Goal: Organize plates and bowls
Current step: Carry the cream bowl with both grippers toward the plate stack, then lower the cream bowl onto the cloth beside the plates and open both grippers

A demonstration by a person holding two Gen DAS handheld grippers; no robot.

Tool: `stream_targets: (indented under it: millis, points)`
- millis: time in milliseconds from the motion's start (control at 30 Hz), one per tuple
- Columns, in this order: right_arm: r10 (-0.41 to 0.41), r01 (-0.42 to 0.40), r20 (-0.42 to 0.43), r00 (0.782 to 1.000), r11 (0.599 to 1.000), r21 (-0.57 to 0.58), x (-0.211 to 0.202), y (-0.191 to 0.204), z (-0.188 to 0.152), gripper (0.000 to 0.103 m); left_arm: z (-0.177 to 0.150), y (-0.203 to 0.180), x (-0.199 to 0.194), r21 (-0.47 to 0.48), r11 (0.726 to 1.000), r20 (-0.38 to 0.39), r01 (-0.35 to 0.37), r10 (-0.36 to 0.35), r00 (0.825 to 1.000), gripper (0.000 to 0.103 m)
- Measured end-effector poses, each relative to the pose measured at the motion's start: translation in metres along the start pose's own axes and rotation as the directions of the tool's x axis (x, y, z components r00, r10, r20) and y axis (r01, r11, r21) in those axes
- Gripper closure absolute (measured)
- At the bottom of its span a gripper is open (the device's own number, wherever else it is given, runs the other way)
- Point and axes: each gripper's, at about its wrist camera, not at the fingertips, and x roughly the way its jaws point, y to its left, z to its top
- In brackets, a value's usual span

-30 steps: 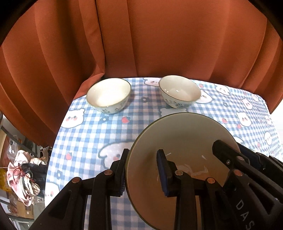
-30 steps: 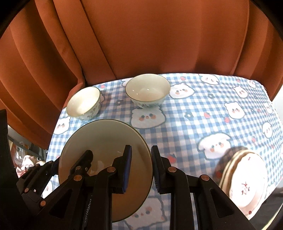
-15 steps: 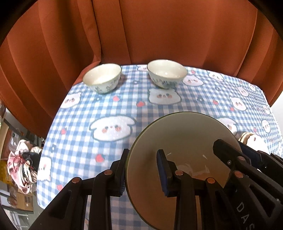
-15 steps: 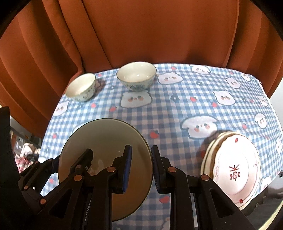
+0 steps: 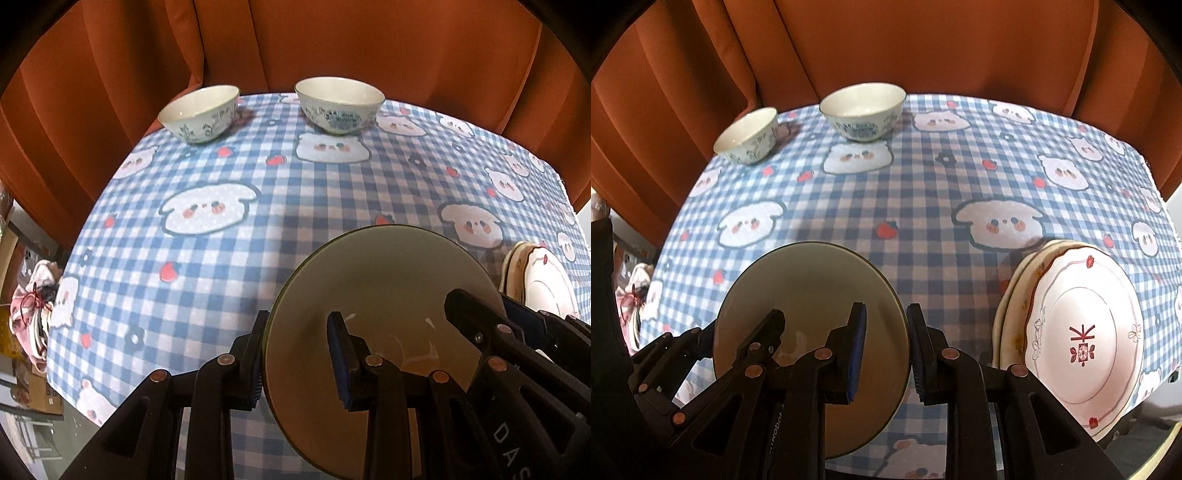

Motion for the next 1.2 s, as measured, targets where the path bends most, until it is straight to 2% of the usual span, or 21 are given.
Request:
stream_targets:
  millis: [200,367,467,533,567,600,633,700,733,767,833,1000,1200]
  points:
    - [0.004,-0.004,-0.016,1.000,1.000,-0.026,0.012,-0.011,-0.005,0.077,-0.006,-0.009,0.011,-0.017,1.000,-0.006,-0.015,0.015,1.000,0.073]
    - [0.025,-0.025,-0.015,1.000,0.999,-0.035,0.017,-0.016,-0.005,0.077,-0.008,-0.014,0.011,-0.016,0.999,0.017,-0.040,0.041,0.999,0.073]
    - [0.033,-0.034,-0.020,0.999,0.999,-0.034,0.018,-0.018,-0.006,0.077,-0.010,-0.016,0.010,-0.009,0.999,0.015,-0.039,0.039,0.999,0.070]
    - [0.035,-0.036,-0.026,0.999,0.999,-0.036,0.018,-0.019,-0.006,0.077,-0.010,-0.017,0.009,-0.008,0.999,0.014,-0.031,0.031,0.999,0.066]
    - [0.038,-0.039,-0.030,0.999,0.998,-0.039,0.019,-0.019,-0.006,0.077,-0.010,-0.018,0.008,-0.008,1.000,0.014,-0.029,0.029,0.999,0.061]
    - [0.043,-0.044,-0.034,0.999,0.998,-0.043,0.019,-0.019,-0.006,0.077,-0.010,-0.018,0.007,-0.008,1.000,0.016,-0.029,0.029,0.999,0.050]
    - [0.045,-0.047,-0.036,0.998,0.998,-0.047,0.019,-0.020,-0.006,0.076,-0.011,-0.018,0.005,-0.009,0.999,0.021,-0.032,0.032,0.999,0.046]
    - [0.036,-0.038,-0.033,0.999,0.998,-0.059,0.016,-0.020,-0.005,0.073,-0.011,-0.016,0.001,-0.019,0.999,0.030,-0.030,0.031,0.999,0.036]
    - [0.032,-0.034,-0.027,0.999,0.997,-0.063,0.015,-0.019,-0.004,0.062,-0.011,-0.014,-0.001,-0.028,0.999,0.035,-0.024,0.025,0.999,0.032]
    - [0.024,-0.025,-0.019,1.000,0.998,-0.063,0.013,-0.020,-0.004,0.054,-0.011,-0.013,-0.003,-0.035,0.999,0.040,-0.022,0.023,0.999,0.023]
    - [0.031,-0.032,-0.011,0.999,0.998,-0.057,0.009,-0.022,-0.002,0.039,-0.010,-0.011,-0.007,-0.037,0.999,0.043,-0.016,0.018,0.999,0.018]
    - [0.044,-0.043,0.007,0.999,0.997,-0.067,-0.002,-0.019,0.002,0.037,-0.005,-0.005,-0.018,-0.050,0.999,0.064,-0.014,0.017,0.998,0.016]
    - [0.035,-0.033,0.040,0.999,0.997,-0.068,-0.014,-0.011,0.012,0.029,0.003,0.008,-0.028,-0.066,0.998,0.079,0.002,0.004,0.997,0.016]
